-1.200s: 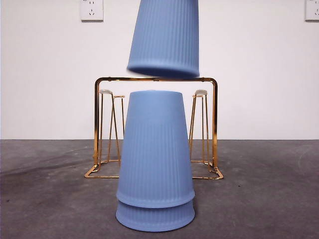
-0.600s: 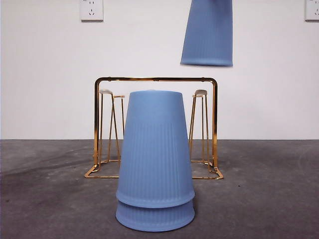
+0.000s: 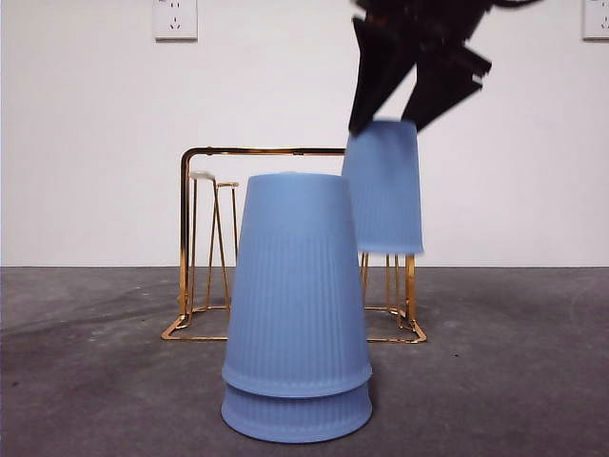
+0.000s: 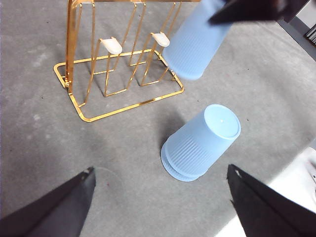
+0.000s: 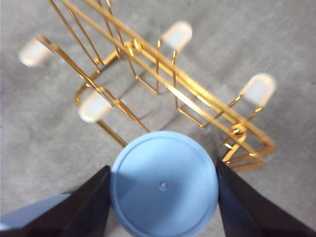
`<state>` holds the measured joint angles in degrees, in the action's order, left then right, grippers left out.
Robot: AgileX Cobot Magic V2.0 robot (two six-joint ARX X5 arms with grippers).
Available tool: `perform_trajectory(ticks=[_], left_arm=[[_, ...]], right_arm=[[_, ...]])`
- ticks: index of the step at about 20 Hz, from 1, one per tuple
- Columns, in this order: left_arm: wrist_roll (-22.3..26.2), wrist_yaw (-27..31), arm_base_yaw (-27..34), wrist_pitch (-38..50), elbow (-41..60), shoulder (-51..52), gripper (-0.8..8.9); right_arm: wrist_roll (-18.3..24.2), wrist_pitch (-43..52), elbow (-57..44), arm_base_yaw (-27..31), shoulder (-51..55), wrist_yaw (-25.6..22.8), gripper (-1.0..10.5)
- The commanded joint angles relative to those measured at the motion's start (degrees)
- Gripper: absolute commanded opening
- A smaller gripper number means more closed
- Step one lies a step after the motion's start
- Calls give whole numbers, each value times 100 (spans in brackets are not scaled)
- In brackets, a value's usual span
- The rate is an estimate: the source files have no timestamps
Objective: Pick the top cup and place it on cupholder, pick up the mid cup and place it on cupholder, last pick the bottom cup and place it on cupholder.
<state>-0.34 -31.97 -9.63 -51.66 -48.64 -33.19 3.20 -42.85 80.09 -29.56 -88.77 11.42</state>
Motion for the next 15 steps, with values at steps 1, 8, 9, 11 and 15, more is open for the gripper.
perform_trajectory(ticks=[1,8,9,11,15], left_arm=[[76,-63,-15,28,-125,-11,424],[74,-63,-15,28,-125,-11,436],[76,-63,-15,28,-125,-11,437],[74,-63,-15,26,-125,-11,438],[74,-63,-15,42,-125,-11,512]], right_arm=[[-22,317,-219,-24,-72,17,13],[-127,855,-822,-24,-72,17,253],[-133,857,-820,-24,-72,20,321],[-144,804,-809,-24,-66,20,339],[-144,828,-798,-24,308,-48,384]])
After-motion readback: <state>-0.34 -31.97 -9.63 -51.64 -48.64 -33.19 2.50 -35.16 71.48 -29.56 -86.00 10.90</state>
